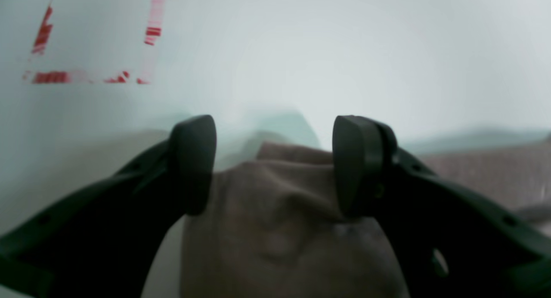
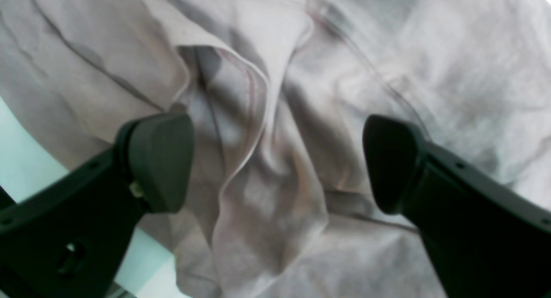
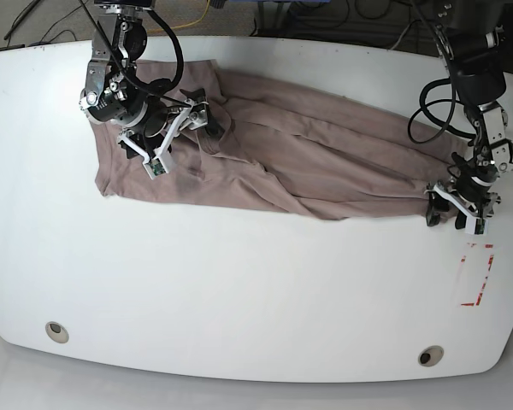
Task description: Layout the t-shirt on the table in an organized manner, then fold the t-shirt properly
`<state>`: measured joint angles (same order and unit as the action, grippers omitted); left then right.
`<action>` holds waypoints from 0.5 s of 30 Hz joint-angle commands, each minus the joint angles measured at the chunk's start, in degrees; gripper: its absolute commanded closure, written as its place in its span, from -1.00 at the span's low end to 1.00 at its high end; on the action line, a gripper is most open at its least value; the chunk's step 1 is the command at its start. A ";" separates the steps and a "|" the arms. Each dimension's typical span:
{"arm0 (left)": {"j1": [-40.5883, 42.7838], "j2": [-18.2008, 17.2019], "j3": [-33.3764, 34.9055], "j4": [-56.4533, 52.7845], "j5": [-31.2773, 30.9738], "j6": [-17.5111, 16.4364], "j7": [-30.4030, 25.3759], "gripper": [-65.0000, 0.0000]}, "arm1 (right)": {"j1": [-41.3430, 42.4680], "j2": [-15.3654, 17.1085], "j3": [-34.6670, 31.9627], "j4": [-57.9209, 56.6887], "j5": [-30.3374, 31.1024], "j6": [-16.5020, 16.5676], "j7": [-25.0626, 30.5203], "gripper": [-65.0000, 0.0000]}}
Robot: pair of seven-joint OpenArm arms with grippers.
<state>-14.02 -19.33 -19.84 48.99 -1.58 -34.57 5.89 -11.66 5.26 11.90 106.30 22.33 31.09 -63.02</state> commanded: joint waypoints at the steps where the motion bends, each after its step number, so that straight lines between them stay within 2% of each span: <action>1: -0.35 -1.28 -0.16 0.81 -0.83 0.06 -1.45 -0.24 | 0.36 0.33 0.10 0.91 0.75 0.07 1.18 -0.83; 15: -0.79 -1.20 0.54 -3.23 -0.83 -0.20 -1.63 -0.24 | 0.19 0.24 0.01 0.91 0.75 0.07 1.18 -0.83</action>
<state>-13.69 -19.59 -19.79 45.74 -2.66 -34.57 3.49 -11.70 5.23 11.77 106.28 22.31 31.09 -63.02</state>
